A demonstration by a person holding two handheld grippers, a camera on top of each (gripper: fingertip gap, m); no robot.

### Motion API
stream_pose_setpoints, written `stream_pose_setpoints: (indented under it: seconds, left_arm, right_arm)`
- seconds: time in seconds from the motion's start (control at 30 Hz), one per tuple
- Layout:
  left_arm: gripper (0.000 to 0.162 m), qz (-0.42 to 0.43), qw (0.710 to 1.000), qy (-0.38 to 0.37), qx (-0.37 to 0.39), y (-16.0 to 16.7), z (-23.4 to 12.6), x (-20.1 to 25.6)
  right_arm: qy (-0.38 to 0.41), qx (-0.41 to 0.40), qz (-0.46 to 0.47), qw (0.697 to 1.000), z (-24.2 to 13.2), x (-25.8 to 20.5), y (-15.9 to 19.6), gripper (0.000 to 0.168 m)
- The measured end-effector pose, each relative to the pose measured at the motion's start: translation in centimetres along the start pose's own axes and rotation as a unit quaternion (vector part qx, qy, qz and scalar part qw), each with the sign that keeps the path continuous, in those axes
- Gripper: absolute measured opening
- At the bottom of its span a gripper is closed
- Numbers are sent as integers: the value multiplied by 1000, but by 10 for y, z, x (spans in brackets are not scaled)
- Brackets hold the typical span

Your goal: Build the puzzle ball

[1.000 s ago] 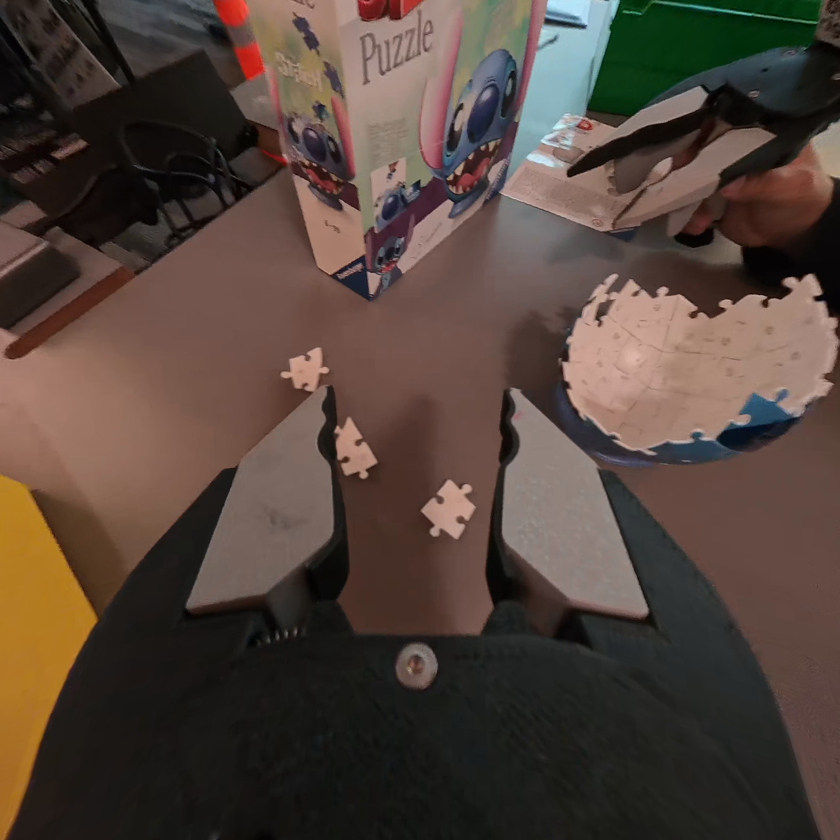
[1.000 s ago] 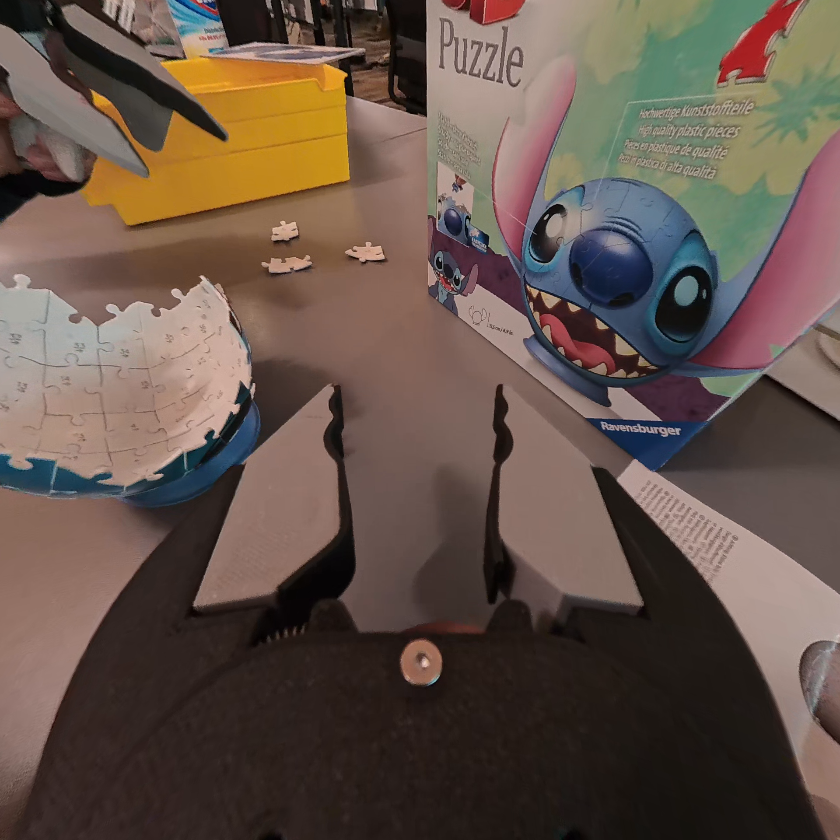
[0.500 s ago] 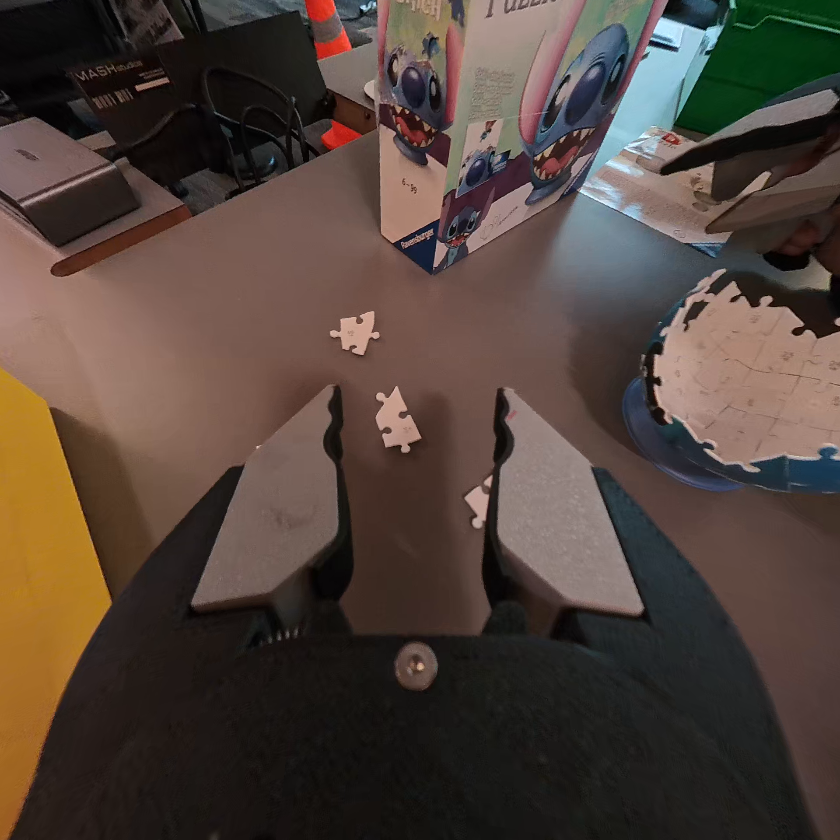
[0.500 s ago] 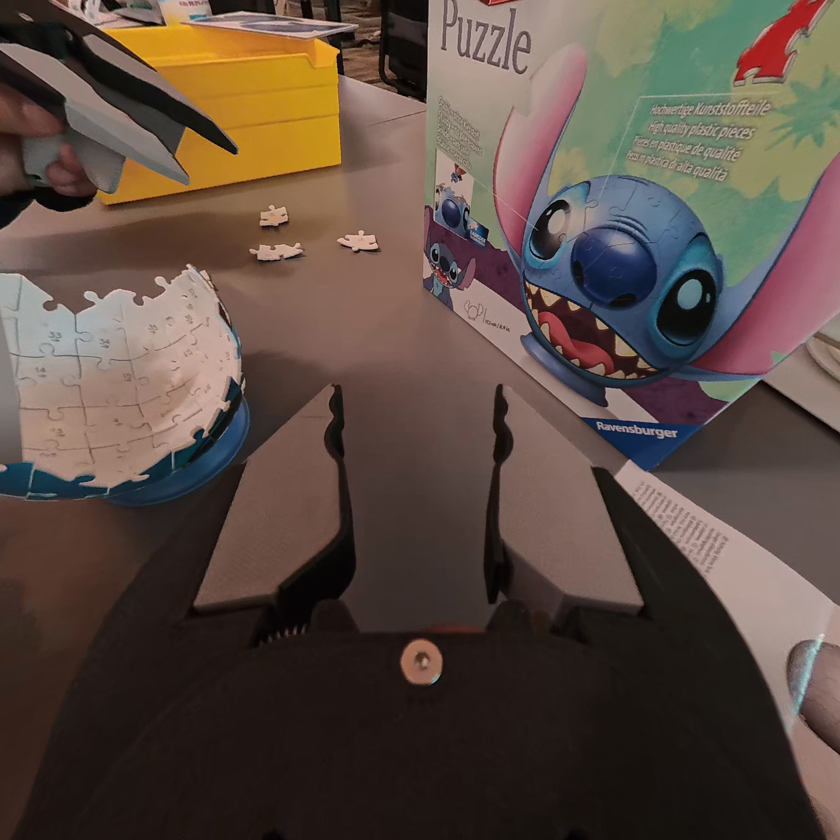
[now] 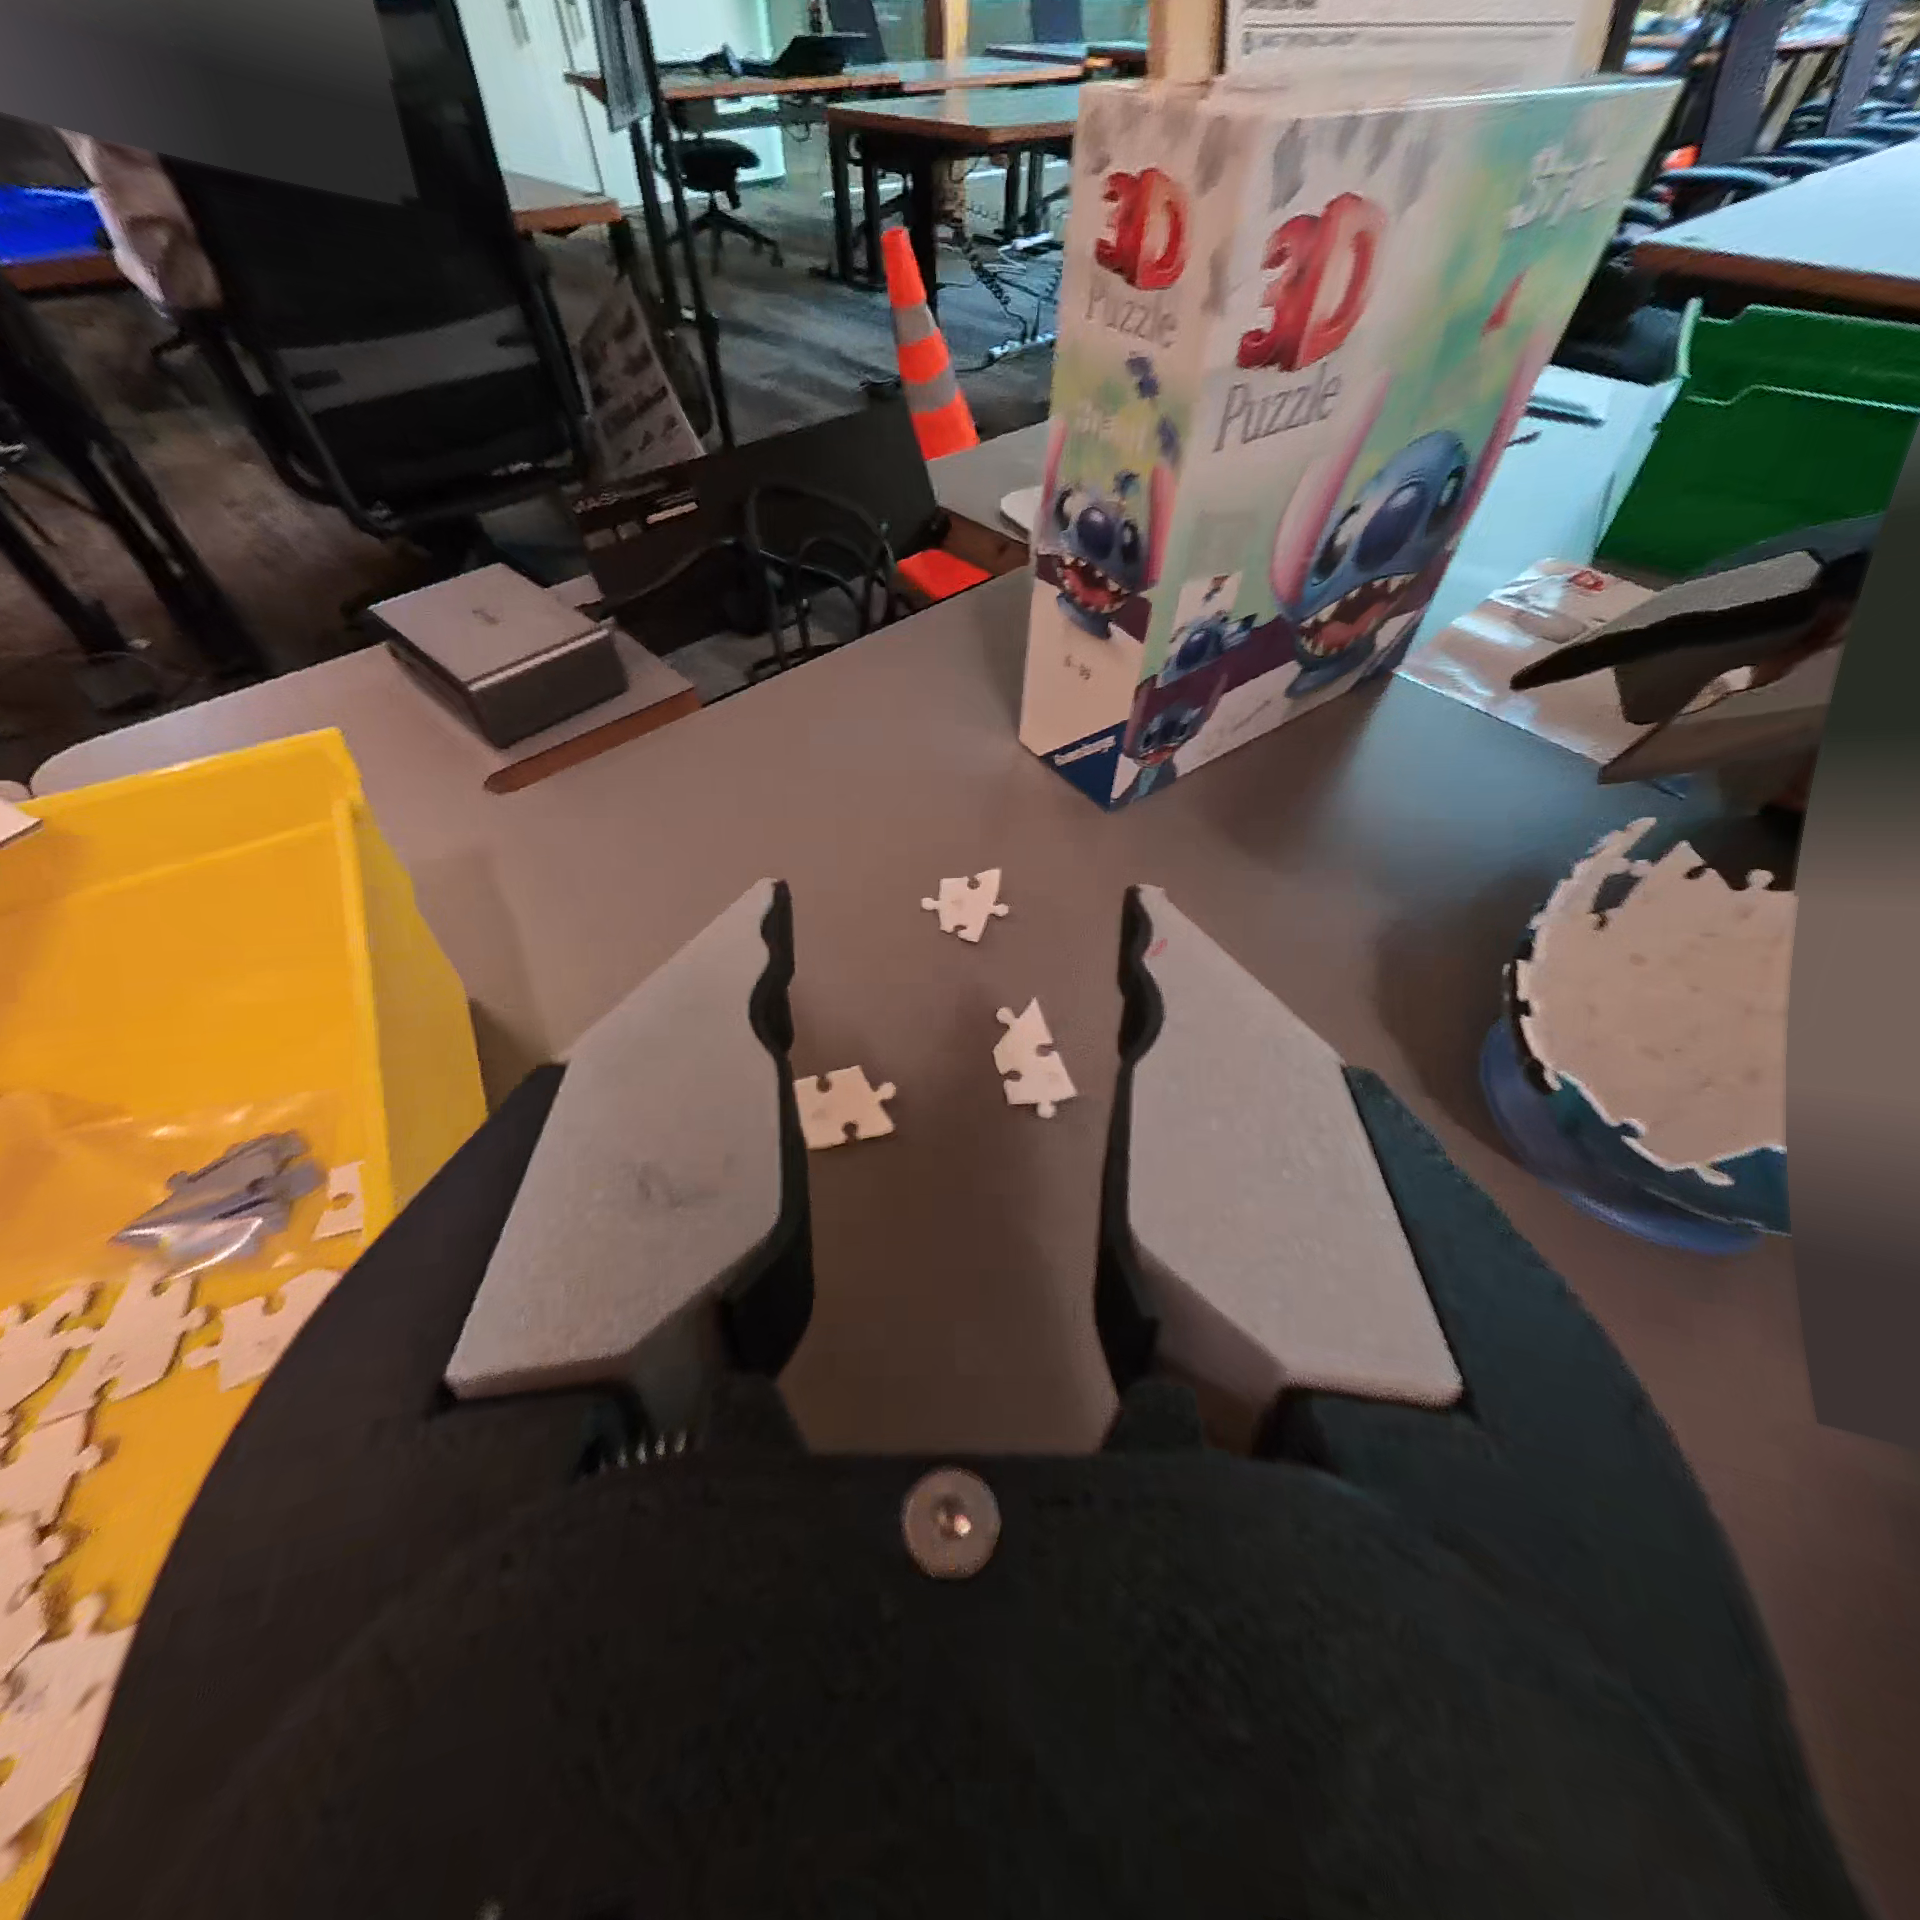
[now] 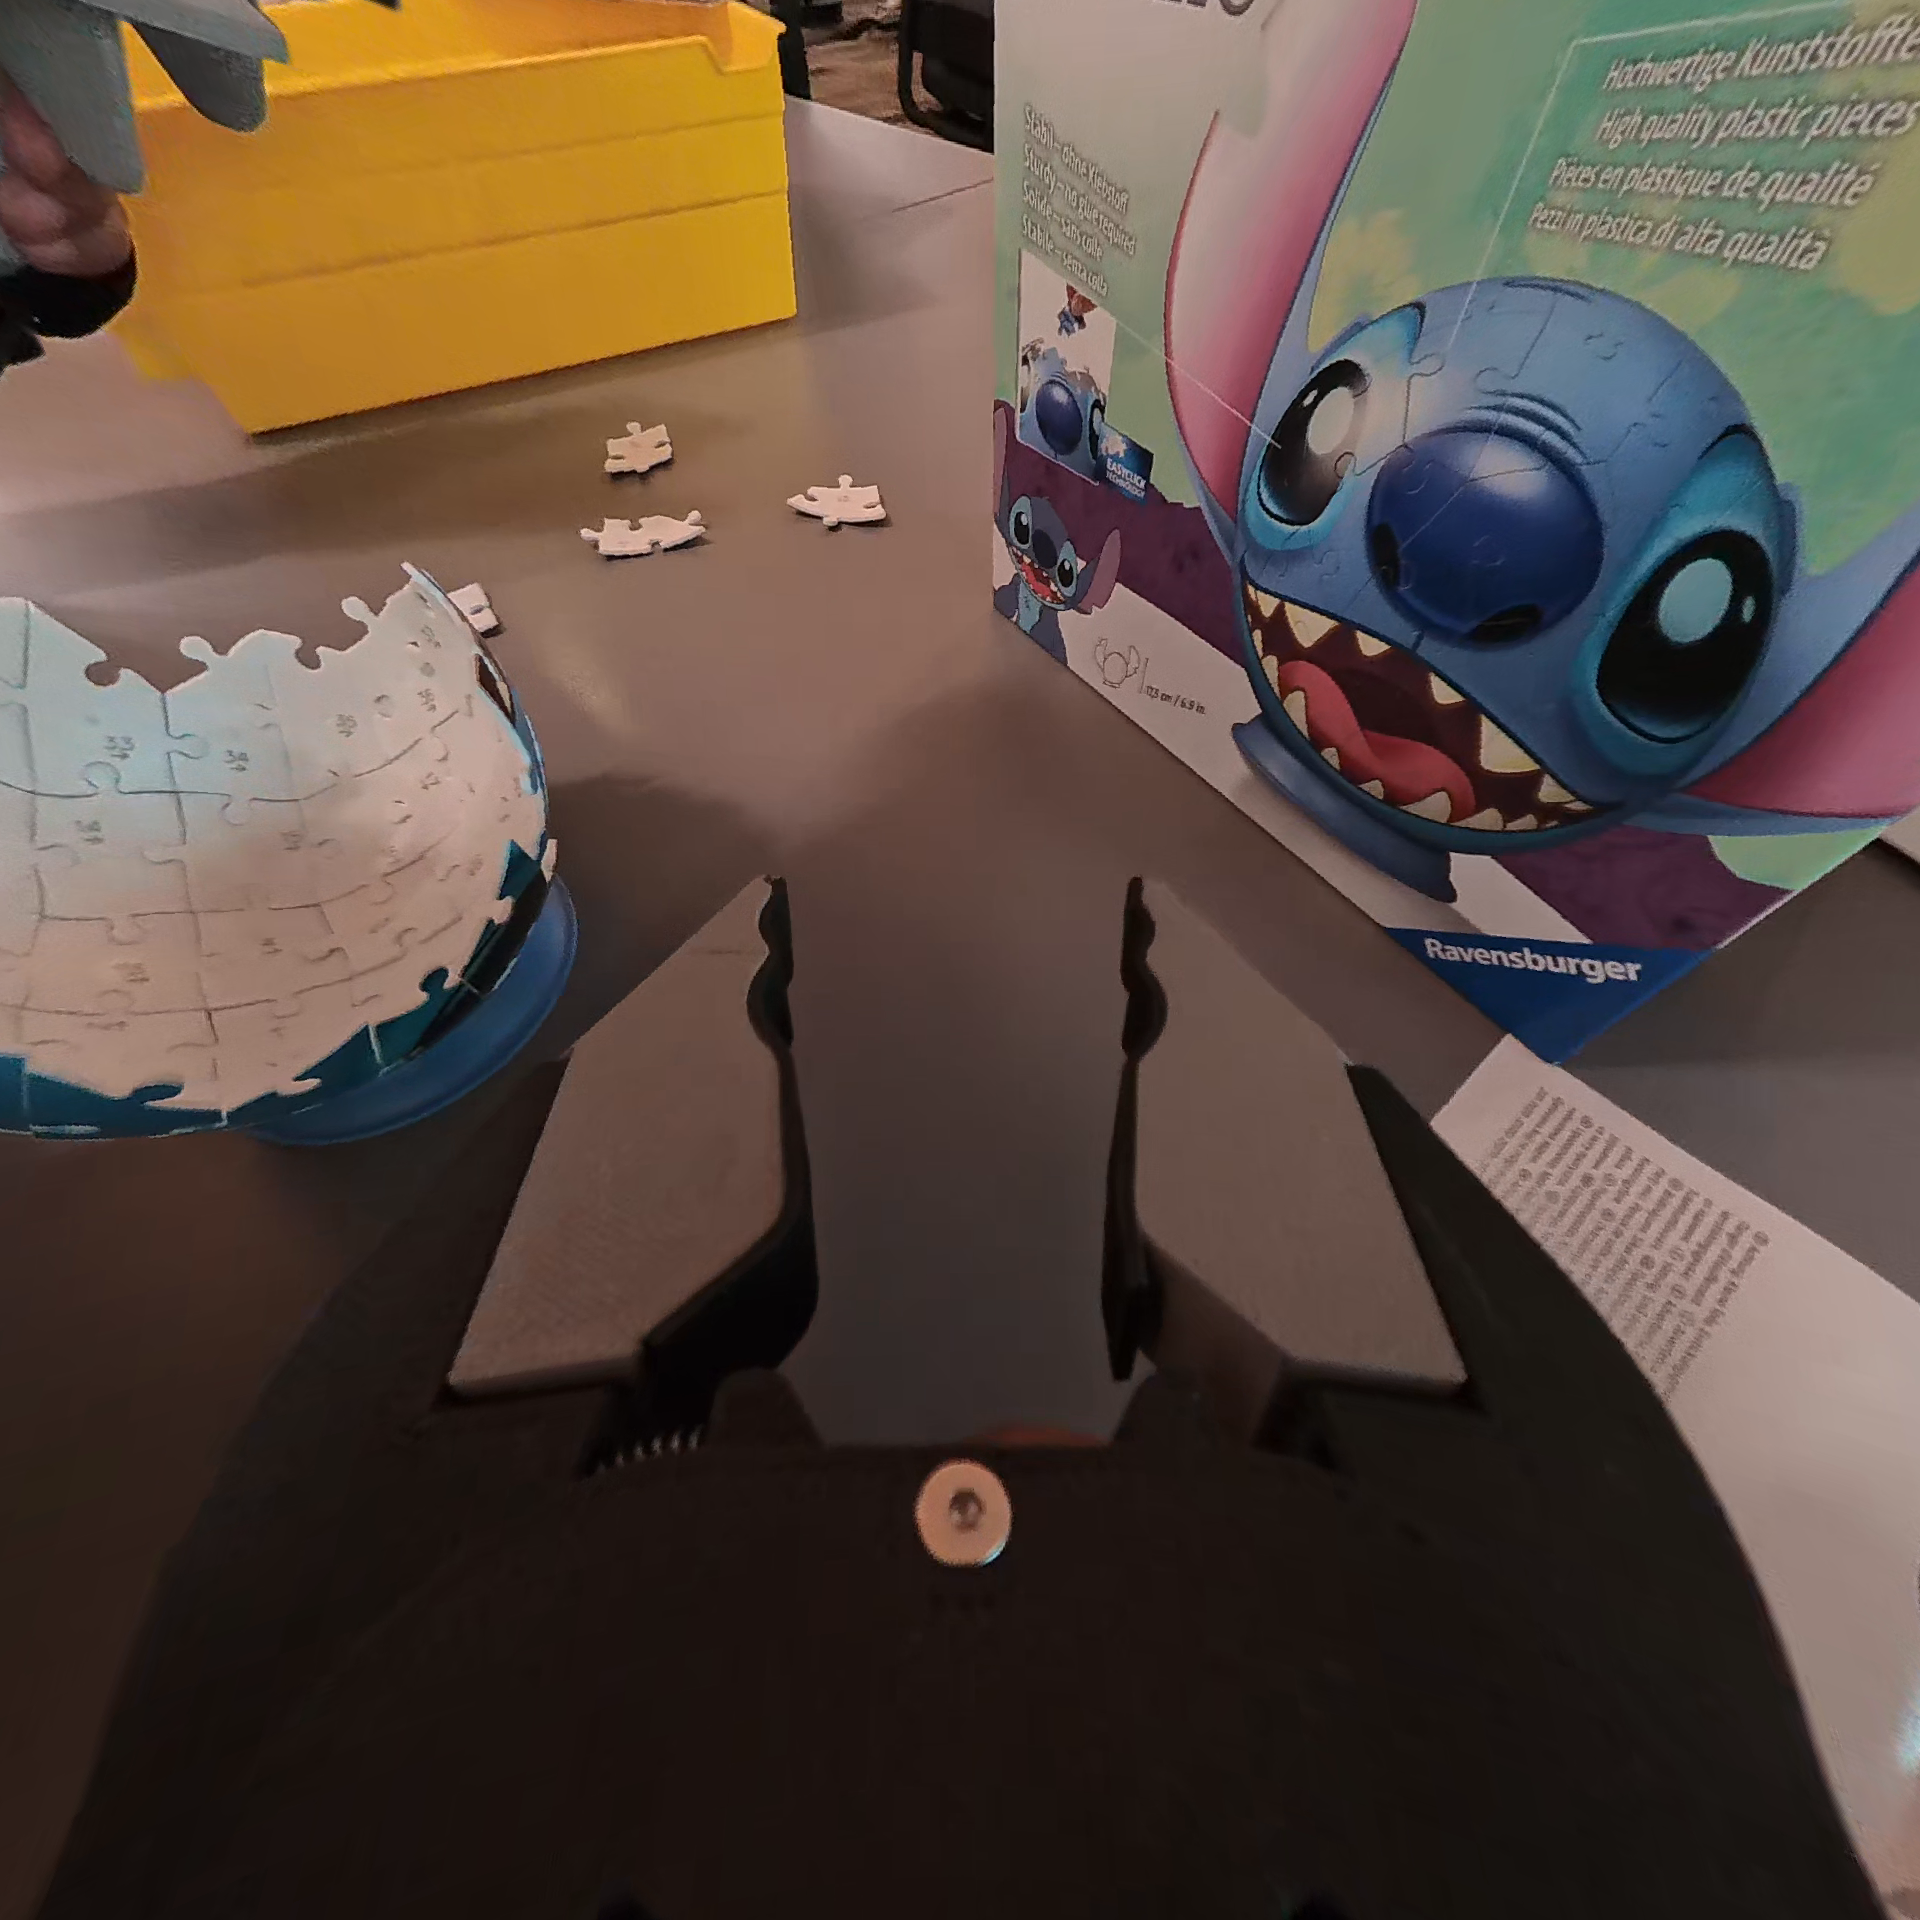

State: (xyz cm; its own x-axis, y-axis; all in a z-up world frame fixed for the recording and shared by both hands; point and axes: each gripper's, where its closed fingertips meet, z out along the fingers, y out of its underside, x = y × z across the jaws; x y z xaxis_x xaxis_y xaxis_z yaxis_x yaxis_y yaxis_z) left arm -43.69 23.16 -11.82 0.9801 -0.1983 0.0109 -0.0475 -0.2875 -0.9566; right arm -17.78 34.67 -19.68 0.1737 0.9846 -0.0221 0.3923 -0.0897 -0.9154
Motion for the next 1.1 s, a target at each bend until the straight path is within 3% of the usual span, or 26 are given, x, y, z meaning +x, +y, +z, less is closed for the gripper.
stream_pose_setpoints:
  seconds: [0.33, 0.53, 0.67, 0.87, 0.9, 1.03, 1.1]
  left_arm:
    - [62, 56, 998, -5, -17, -4, -4, 20]
    - [66, 39, 993, -108, -14, -20, -45, -13]
    - [66, 2, 985, -147, -90, 3, -70, -33]
    - [69, -79, 966, -169, -181, 69, -93, -51]
    - [67, -86, 963, -177, -184, 78, -94, -56]
    - [9, -77, 968, -193, -142, 84, -91, -69]
    - [9, -97, 969, -190, -127, 84, -91, -69]
  right_arm:
    - [15, 4, -16, 1000, -3, 0, -4, 59]
    - [28, 8, -14, 999, -4, 2, -5, 59]
    - [24, 8, -3, 1000, -5, 1, -4, 59]
    - [39, 11, -26, 999, -7, -1, -8, 58]
    - [42, 13, -31, 999, -8, -1, -9, 56]
    - [56, 17, -39, 998, -10, 0, -9, 52]
    - [61, 15, -39, 997, -11, 1, -8, 51]
